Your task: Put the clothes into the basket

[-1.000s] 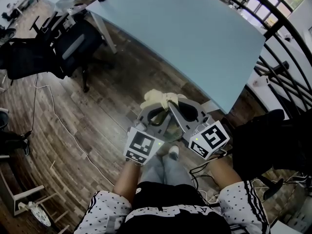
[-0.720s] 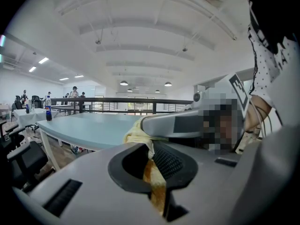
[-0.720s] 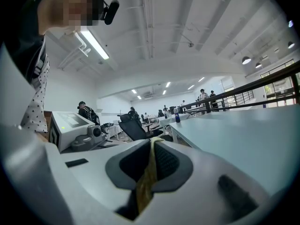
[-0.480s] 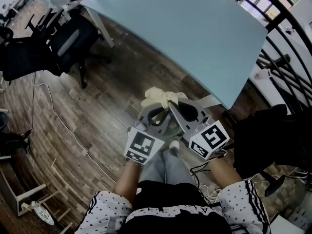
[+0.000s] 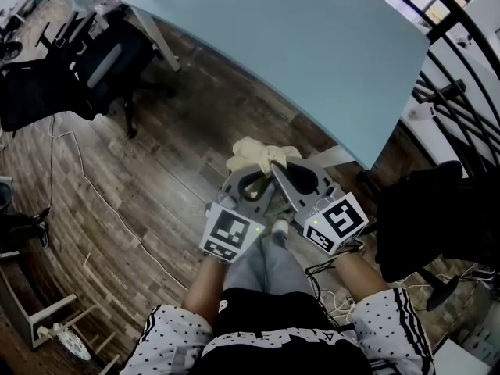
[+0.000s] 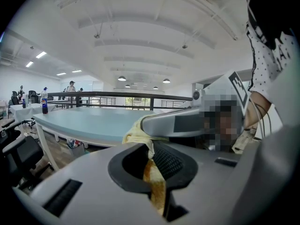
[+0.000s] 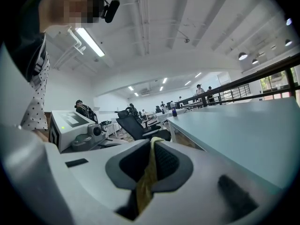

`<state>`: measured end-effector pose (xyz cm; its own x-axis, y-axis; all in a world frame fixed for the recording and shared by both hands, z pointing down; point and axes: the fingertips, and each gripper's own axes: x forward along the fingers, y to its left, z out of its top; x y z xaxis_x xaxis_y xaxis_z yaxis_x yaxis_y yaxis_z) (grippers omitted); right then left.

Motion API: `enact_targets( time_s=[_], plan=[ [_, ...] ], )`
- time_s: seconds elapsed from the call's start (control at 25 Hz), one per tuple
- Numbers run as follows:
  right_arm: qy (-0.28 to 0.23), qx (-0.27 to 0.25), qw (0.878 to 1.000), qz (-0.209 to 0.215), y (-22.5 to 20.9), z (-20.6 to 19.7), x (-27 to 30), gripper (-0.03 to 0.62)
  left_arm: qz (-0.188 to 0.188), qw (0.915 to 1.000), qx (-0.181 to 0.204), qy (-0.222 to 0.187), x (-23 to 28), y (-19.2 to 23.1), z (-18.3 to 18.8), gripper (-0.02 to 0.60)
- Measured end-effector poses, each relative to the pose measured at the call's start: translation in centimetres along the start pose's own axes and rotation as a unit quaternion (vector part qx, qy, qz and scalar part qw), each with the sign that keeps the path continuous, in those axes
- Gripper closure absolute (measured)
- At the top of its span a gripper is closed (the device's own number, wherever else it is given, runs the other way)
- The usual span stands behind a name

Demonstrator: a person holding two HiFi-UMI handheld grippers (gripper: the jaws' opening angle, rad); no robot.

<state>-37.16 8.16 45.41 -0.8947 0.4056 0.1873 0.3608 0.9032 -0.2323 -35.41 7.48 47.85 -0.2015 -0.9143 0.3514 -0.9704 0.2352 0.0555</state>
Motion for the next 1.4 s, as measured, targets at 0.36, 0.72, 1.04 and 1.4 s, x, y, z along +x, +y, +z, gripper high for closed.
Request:
enact_targets(
  time_s=[0.36,0.72,1.04,1.4],
  plan=[
    [0.010,0.008,1.000,-0.002,-0.5,-1.6,0.0,0.559,-0.006,0.9999,-0.001,0.013,0.7,-0.2,-1.5,0.545],
    [0.020,0.019,1.000,-0.008,-0.8,-3.2,0.1,0.559,-0.016,0.9995,-0.002,0.026,1.2,-0.4,-3.1,0.545],
    [0.026,0.027,0.999,-0.014,-1.1,-4.6,-0.2,0.559,-0.024,0.9991,-0.003,0.034,1.6,-0.9,-4.3,0.545],
    [0.032,0.036,0.999,-0.016,-1.4,-5.8,0.0,0.559,-0.029,0.9986,0.003,0.044,2.1,-0.9,-5.5,0.545]
  ],
)
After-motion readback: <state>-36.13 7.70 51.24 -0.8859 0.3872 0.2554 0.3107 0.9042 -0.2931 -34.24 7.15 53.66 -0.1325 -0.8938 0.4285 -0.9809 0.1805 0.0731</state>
